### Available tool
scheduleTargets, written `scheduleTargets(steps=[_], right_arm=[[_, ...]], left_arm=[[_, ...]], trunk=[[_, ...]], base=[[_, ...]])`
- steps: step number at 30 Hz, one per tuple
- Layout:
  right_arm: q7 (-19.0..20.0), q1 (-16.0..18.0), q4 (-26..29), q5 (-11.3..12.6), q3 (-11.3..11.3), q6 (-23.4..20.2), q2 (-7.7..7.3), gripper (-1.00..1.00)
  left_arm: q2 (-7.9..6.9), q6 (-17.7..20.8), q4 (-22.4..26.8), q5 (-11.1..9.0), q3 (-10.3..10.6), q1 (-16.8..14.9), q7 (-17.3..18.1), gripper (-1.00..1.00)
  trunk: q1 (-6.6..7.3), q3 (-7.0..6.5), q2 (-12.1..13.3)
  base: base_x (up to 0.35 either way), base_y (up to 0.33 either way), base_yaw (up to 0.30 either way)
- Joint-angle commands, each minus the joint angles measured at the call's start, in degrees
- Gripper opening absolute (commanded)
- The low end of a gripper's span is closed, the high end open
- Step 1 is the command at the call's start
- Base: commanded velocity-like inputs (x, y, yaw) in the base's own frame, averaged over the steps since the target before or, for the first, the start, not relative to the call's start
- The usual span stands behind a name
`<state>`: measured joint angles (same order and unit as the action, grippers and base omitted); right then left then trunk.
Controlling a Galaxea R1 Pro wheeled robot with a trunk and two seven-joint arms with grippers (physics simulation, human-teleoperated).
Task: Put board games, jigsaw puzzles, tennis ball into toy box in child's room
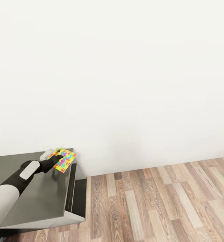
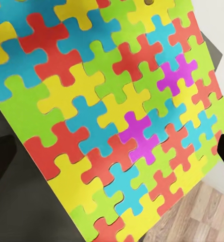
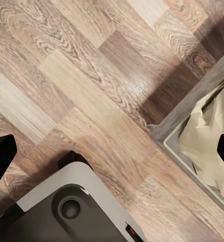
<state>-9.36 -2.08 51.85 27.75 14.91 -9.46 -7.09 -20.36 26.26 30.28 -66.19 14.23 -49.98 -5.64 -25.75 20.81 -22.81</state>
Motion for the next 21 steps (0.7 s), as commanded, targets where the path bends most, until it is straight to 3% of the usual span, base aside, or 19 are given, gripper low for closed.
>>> scheduleTargets(steps=[1, 9, 21], right_arm=[[-0.3, 0.0, 0.2, 0.5, -0.1, -0.3, -0.02, 1.0], [-0.3, 0.0, 0.2, 0.5, -0.1, -0.3, -0.03, 1.0], [-0.3, 0.0, 0.2, 0.5, -0.1, -0.3, -0.03, 1.0]], left_arm=[[-0.08, 0.0, 0.1, -0.6, 0.4, 0.0, -0.5, 1.0], [-0.12, 0.0, 0.1, -0.6, 0.4, 0.0, -0.5, 1.0], [-0.12, 0.0, 0.1, -0.6, 0.4, 0.0, -0.5, 1.0]], trunk=[[-0.04, 0.09, -0.1], [-0.04, 0.09, -0.1], [-0.04, 0.09, -0.1]], base=[[-0.004, -0.029, 0.0], [-0.018, -0.046, 0.0], [0.0, 0.097, 0.0]])
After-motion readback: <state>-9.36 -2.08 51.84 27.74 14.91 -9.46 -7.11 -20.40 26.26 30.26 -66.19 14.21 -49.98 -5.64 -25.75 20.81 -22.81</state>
